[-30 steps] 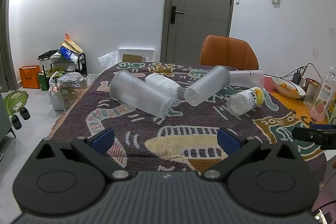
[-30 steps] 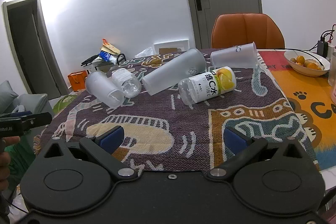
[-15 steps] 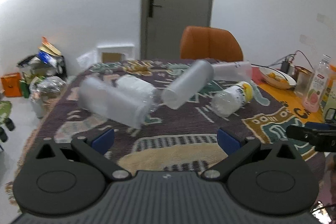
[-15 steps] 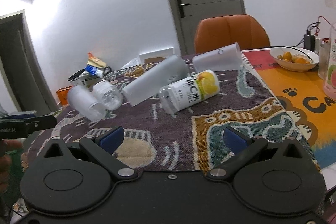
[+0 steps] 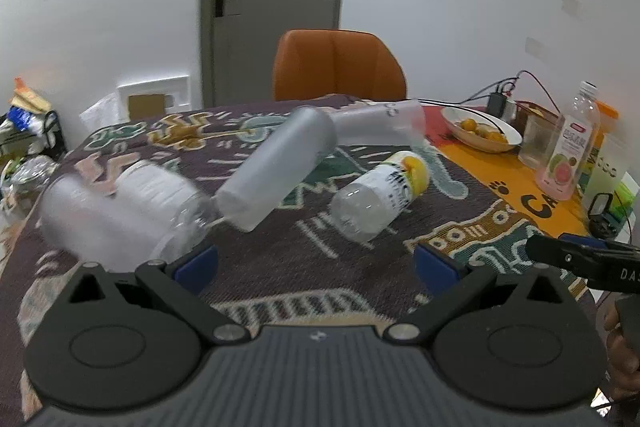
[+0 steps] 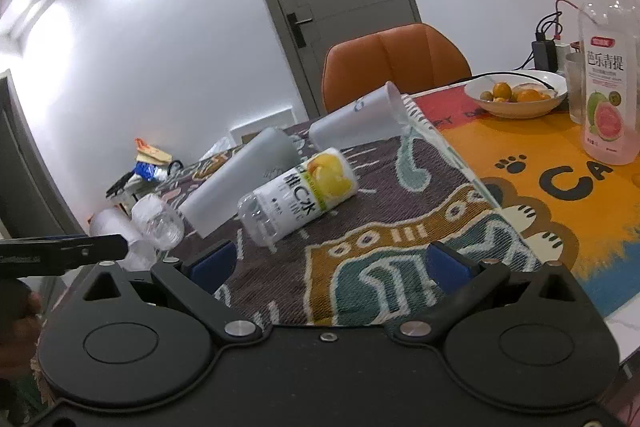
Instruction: Flip cup upright
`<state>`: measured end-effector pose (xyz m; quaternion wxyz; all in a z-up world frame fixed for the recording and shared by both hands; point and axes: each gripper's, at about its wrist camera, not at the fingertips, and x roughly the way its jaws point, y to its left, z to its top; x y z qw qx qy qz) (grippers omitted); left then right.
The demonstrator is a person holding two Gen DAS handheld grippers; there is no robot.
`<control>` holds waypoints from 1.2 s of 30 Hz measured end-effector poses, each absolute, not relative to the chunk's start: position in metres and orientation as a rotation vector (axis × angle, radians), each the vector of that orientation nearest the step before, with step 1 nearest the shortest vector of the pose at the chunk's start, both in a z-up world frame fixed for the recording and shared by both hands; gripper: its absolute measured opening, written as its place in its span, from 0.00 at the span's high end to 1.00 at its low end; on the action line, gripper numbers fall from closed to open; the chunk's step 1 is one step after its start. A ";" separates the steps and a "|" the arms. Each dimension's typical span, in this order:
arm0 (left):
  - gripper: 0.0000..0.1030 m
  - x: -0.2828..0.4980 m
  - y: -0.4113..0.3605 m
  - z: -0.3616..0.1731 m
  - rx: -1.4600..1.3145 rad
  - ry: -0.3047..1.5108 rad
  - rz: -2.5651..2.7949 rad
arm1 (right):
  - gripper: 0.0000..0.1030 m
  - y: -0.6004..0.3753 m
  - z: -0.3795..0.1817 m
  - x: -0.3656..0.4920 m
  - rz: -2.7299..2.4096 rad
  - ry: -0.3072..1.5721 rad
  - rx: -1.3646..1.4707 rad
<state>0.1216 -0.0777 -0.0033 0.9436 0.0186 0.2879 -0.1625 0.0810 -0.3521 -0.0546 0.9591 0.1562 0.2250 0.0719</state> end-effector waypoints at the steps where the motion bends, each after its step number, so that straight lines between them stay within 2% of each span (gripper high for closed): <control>1: 0.01 0.125 -0.082 -0.003 0.045 0.585 -0.342 | 0.00 -0.355 -0.055 0.082 0.136 0.453 0.320; 9: 0.03 0.155 -0.113 -0.004 0.086 0.609 -0.418 | 0.00 -0.380 -0.066 0.092 0.090 0.462 0.387; 15: 0.10 0.177 -0.137 -0.007 0.163 0.627 -0.479 | 0.00 -0.391 -0.072 0.100 0.070 0.482 0.434; 17: 0.14 0.185 -0.147 -0.009 0.209 0.637 -0.495 | 0.02 -0.393 -0.072 0.104 0.075 0.493 0.446; 24: 0.16 0.214 -0.175 -0.017 0.342 0.667 -0.532 | 0.09 -0.400 -0.081 0.121 0.071 0.533 0.500; 26: 0.19 0.221 -0.180 -0.020 0.371 0.680 -0.539 | 0.15 -0.403 -0.085 0.126 0.069 0.552 0.524; 36: 0.20 0.255 -0.209 -0.035 0.532 0.730 -0.598 | 0.15 -0.405 -0.097 0.141 0.061 0.589 0.559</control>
